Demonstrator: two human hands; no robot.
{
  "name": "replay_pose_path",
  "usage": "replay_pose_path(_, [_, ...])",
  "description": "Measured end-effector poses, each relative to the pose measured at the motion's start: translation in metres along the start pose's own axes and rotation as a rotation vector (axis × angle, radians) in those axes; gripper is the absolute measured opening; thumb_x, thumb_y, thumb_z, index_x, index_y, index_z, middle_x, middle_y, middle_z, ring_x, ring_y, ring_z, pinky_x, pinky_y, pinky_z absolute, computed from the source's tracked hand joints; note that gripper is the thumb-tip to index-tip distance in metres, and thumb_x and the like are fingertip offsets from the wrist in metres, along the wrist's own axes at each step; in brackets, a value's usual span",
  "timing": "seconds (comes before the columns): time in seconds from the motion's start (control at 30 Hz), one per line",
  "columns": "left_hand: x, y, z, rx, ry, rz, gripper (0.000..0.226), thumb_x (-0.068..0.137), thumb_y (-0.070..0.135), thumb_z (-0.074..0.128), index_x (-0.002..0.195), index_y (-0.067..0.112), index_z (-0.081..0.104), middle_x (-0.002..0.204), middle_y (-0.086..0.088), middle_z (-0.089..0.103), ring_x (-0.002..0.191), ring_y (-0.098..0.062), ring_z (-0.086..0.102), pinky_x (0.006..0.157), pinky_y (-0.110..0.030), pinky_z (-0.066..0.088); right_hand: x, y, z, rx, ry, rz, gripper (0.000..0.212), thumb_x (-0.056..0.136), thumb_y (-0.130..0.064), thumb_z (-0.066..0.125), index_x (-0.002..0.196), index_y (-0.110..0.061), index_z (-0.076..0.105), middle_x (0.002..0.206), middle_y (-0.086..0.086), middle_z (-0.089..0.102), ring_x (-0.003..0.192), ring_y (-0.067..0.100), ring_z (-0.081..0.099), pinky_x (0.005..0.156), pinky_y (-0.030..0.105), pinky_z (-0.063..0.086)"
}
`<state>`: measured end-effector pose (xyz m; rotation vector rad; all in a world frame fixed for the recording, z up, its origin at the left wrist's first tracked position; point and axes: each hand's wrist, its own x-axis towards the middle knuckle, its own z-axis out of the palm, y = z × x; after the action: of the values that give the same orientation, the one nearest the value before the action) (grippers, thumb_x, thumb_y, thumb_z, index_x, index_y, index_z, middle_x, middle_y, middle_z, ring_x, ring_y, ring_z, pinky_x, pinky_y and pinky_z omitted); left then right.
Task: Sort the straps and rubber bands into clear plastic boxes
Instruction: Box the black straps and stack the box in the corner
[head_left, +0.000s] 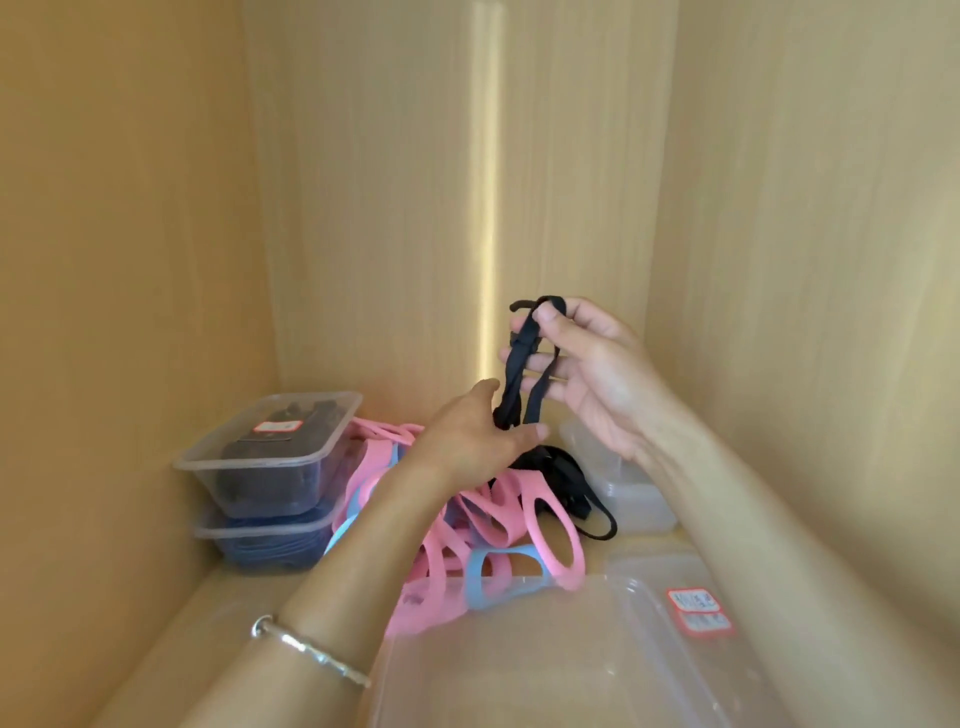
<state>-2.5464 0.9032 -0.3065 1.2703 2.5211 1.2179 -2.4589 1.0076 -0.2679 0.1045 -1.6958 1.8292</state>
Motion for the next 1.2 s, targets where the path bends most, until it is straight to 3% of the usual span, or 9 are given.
replay_pose_path(0.07, [0.004, -0.01, 0.005, 0.018, 0.023, 0.051, 0.015, 0.089, 0.041, 0.062, 0.089, 0.027, 0.055, 0.083, 0.008, 0.059, 0.081, -0.015, 0.055, 0.072, -0.029, 0.045, -0.003, -0.005, 0.004, 0.015, -0.04, -0.018, 0.007, 0.096, -0.016, 0.054, 0.092, -0.011, 0.058, 0.099, 0.008, 0.068, 0.094, 0.033, 0.068, 0.094, 0.054, 0.048])
replay_pose_path(0.2, [0.005, -0.009, 0.006, -0.022, 0.145, 0.08, 0.034, 0.096, 0.04, 0.05, 0.07, 0.02, 0.053, 0.062, 0.002, 0.053, 0.061, -0.019, 0.048, 0.057, -0.028, 0.038, -0.01, -0.02, 0.009, 0.064, -0.153, -0.077, 0.013, 0.08, -0.021, 0.061, 0.089, -0.011, 0.061, 0.098, 0.01, 0.068, 0.095, 0.034, 0.068, 0.089, 0.048, 0.053])
replay_pose_path(0.37, [0.005, -0.005, -0.012, -0.111, 0.383, 0.082, 0.022, 0.089, 0.017, 0.042, 0.078, 0.017, 0.062, 0.069, -0.003, 0.068, 0.065, -0.025, 0.065, 0.062, -0.033, 0.053, -0.013, -0.029, 0.003, -0.132, -0.106, -0.165, 0.009, 0.082, -0.021, 0.067, 0.089, -0.015, 0.065, 0.103, 0.011, 0.07, 0.094, 0.024, 0.068, 0.087, 0.035, 0.052])
replay_pose_path(0.5, [-0.001, 0.01, -0.03, -0.542, 0.442, 0.025, 0.032, 0.089, 0.0, 0.033, 0.089, 0.015, 0.062, 0.062, 0.004, 0.066, 0.043, -0.01, 0.055, 0.048, -0.022, 0.045, -0.008, -0.01, -0.005, -0.572, 0.015, -0.076, 0.01, 0.091, -0.021, 0.066, 0.087, -0.03, 0.067, 0.096, -0.009, 0.072, 0.093, 0.007, 0.069, 0.096, 0.03, 0.047])
replay_pose_path(0.77, [-0.015, 0.015, -0.05, -0.056, 0.03, 0.01, 0.006, 0.088, 0.022, 0.061, 0.093, 0.023, 0.063, 0.092, -0.005, 0.065, 0.075, -0.018, 0.057, 0.072, -0.031, 0.046, -0.011, -0.024, 0.0, -0.357, 0.089, -0.266, 0.026, 0.085, -0.031, 0.067, 0.11, -0.025, 0.069, 0.111, -0.007, 0.071, 0.11, 0.009, 0.063, 0.106, 0.038, 0.044])
replay_pose_path(0.87, [-0.028, 0.018, -0.059, -0.158, -0.166, 0.105, 0.041, 0.075, 0.045, 0.072, 0.112, 0.029, 0.061, 0.109, -0.001, 0.069, 0.099, -0.015, 0.066, 0.093, -0.032, 0.049, -0.017, -0.036, 0.008, -0.079, 0.058, -0.344, 0.019, 0.08, -0.028, 0.064, 0.096, -0.018, 0.071, 0.107, 0.008, 0.07, 0.108, 0.026, 0.065, 0.102, 0.041, 0.048])
replay_pose_path(1.03, [-0.037, 0.035, -0.046, -0.338, -0.033, 0.317, 0.051, 0.078, 0.048, 0.067, 0.123, 0.028, 0.055, 0.116, 0.007, 0.067, 0.107, -0.002, 0.061, 0.094, -0.022, 0.048, -0.026, -0.045, 0.024, -0.003, 0.018, -0.284, 0.038, 0.076, -0.04, 0.073, 0.085, -0.004, 0.068, 0.084, 0.008, 0.072, 0.09, 0.034, 0.07, 0.085, 0.041, 0.058])
replay_pose_path(1.13, [-0.04, 0.046, -0.034, -0.404, 0.055, 0.39, 0.024, 0.091, 0.027, 0.063, 0.114, 0.022, 0.059, 0.097, 0.017, 0.07, 0.093, 0.004, 0.063, 0.08, -0.013, 0.047, -0.027, -0.04, 0.026, -0.062, 0.051, -0.302, 0.027, 0.082, -0.015, 0.074, 0.067, -0.011, 0.05, 0.074, -0.002, 0.068, 0.071, 0.018, 0.069, 0.068, 0.032, 0.055])
replay_pose_path(1.2, [-0.039, 0.047, -0.029, -0.461, 0.118, 0.429, 0.023, 0.094, 0.018, 0.06, 0.116, 0.022, 0.058, 0.102, 0.009, 0.07, 0.099, -0.007, 0.065, 0.086, -0.025, 0.053, -0.025, -0.037, 0.022, -0.125, 0.073, -0.316, 0.035, 0.084, 0.0, 0.068, 0.068, -0.016, 0.041, 0.068, -0.008, 0.065, 0.069, 0.019, 0.067, 0.07, 0.039, 0.055])
